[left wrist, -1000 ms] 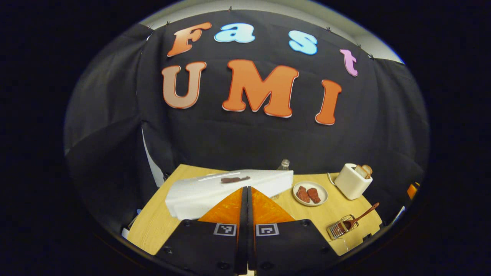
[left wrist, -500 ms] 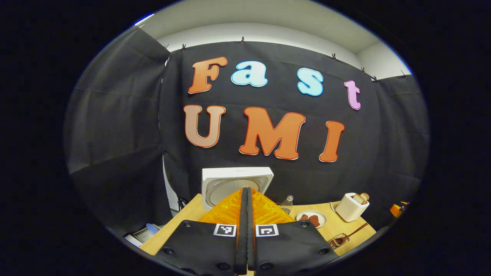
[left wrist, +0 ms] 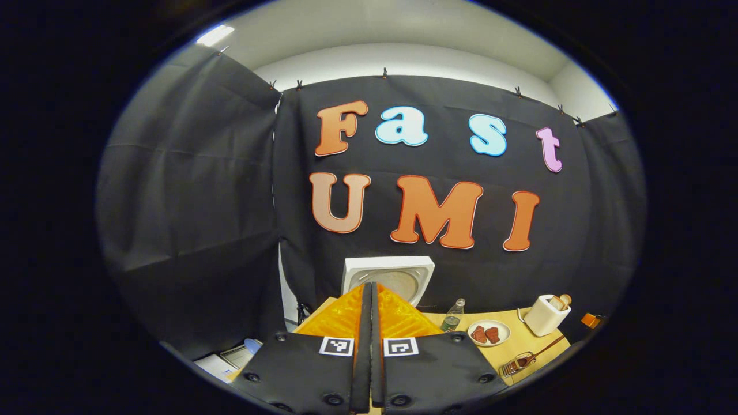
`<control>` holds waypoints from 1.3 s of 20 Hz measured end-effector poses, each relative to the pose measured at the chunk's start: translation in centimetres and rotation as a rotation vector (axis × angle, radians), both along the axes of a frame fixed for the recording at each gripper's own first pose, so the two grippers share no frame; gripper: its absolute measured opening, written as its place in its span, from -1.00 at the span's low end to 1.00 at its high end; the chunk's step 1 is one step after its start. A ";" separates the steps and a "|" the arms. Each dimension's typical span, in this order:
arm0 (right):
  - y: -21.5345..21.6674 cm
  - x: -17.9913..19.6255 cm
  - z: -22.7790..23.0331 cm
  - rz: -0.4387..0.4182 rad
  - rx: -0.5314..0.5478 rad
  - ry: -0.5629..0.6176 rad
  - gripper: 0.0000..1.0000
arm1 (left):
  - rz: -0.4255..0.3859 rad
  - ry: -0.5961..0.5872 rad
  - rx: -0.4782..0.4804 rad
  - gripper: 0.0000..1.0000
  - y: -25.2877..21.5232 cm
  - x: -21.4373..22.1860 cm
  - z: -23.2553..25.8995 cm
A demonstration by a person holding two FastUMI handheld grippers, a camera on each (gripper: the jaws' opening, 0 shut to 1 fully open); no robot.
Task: Close the left gripper, press the button to open the rice cooker; take a wooden spoon from the chopstick holder with the right hand, scoop a spoonful of rice and pour it into the rice cooker, then put the wooden spoon back into the chopstick holder.
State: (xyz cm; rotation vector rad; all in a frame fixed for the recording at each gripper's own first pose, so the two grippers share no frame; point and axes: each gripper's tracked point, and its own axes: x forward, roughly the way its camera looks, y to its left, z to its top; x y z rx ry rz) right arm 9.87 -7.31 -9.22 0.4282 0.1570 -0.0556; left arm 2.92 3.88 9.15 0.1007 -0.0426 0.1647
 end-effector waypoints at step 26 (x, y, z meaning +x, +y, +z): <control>3.9 7.1 -12.0 0.043 0.304 0.208 -0.46 | 0.184 0.049 -0.021 1.00 6.3 -5.6 -1.9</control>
